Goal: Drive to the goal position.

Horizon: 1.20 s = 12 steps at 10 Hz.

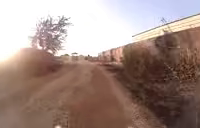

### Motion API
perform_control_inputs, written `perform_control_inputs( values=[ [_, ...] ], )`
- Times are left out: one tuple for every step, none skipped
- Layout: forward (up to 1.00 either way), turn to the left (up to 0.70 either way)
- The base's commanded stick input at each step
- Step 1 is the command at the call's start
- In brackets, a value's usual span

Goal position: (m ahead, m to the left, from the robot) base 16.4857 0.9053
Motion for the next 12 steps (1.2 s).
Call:
perform_control_inputs(
  values=[
    [0.68, 0.0],
    [0.68, 0.0],
    [0.68, 0.0],
    [0.69, 0.0],
    [0.69, 0.0],
    [0.69, 0.0],
    [0.69, 0.0],
    [0.69, 0.0],
    [0.69, 0.0],
    [0.69, 0.0],
    [0.69, 0.0],
    [0.69, 0.0]
  ],
)
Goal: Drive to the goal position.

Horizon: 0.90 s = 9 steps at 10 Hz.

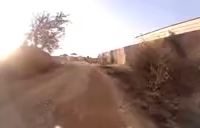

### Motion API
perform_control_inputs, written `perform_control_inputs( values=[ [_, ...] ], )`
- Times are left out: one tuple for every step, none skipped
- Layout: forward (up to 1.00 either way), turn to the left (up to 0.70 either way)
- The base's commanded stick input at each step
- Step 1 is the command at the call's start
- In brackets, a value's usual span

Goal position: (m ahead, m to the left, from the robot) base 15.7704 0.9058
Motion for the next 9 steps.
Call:
perform_control_inputs(
  values=[
    [0.69, 0.0],
    [0.69, 0.0],
    [0.69, 0.0],
    [0.69, 0.0],
    [0.69, 0.0],
    [0.69, 0.0],
    [0.69, 0.0],
    [0.69, 0.0],
    [0.69, 0.0]
  ],
)
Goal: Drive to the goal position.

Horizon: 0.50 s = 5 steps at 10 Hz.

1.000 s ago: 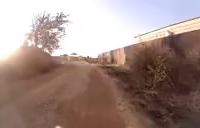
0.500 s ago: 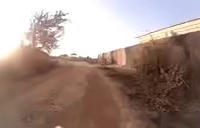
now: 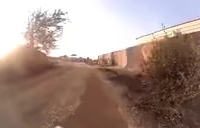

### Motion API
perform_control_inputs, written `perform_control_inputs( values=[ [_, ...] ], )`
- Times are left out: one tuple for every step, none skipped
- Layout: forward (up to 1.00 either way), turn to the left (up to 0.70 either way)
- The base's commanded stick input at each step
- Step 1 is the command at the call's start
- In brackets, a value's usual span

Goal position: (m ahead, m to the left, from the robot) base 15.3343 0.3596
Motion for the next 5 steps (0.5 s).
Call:
perform_control_inputs(
  values=[
    [0.69, 0.0],
    [0.69, 0.0],
    [0.69, 0.0],
    [0.69, 0.0],
    [0.69, 0.0]
  ],
)
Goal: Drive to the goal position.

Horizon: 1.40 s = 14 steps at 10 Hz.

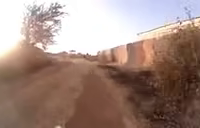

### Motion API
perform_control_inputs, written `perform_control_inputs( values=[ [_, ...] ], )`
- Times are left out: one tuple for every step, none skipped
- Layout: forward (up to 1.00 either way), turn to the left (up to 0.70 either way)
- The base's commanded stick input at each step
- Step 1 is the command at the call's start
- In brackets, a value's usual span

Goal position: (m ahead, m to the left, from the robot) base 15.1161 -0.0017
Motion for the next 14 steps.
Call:
perform_control_inputs(
  values=[
    [0.69, 0.28],
    [0.69, 0.17],
    [0.69, 0.04],
    [0.69, 0.0],
    [0.69, 0.0],
    [0.69, 0.0],
    [0.69, 0.0],
    [0.69, 0.0],
    [0.69, 0.0],
    [0.69, 0.0],
    [0.69, 0.0],
    [0.69, 0.0],
    [0.69, 0.0],
    [0.69, 0.0]
  ],
)
